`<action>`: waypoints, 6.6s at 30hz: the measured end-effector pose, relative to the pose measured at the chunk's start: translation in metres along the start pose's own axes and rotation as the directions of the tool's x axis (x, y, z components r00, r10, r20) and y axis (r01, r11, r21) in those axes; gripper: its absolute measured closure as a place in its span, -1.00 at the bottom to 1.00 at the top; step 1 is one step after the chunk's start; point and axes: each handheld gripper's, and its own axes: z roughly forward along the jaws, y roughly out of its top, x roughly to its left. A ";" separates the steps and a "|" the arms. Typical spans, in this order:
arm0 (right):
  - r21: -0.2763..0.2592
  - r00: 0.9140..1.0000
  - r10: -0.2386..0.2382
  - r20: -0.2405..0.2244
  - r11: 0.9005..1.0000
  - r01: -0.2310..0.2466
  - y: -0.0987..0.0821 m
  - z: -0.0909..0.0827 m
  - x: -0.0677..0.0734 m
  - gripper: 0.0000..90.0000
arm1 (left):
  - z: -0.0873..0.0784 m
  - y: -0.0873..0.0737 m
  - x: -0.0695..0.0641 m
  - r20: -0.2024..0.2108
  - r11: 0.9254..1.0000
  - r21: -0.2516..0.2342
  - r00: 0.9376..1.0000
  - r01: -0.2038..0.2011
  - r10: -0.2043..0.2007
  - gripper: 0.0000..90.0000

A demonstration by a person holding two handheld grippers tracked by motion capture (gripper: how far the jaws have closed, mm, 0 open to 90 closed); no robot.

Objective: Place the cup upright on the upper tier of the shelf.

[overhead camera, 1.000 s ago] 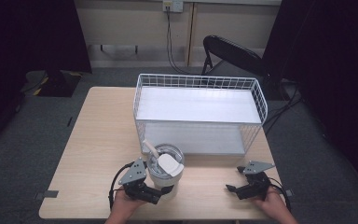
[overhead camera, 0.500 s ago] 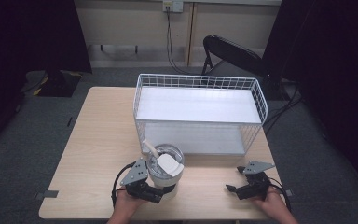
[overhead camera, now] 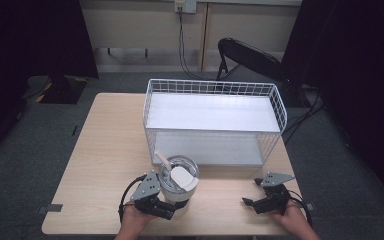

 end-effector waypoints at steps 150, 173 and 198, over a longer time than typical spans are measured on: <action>0.000 1.000 -0.003 -0.004 1.000 0.003 0.000 -0.001 0.000 -0.76 | -0.002 0.257 0.086 -0.091 0.999 -0.001 0.995 0.037 -0.037 -0.78; -0.002 1.000 -0.003 -0.006 1.000 0.003 0.000 -0.001 -0.001 -0.76 | 0.025 0.257 0.114 -0.145 0.998 0.008 0.988 0.060 -0.058 -0.78; 0.000 1.000 -0.007 -0.010 1.000 0.007 -0.001 -0.001 -0.001 -0.76 | 0.044 0.242 0.137 -0.260 0.997 0.003 0.963 0.079 -0.076 -0.79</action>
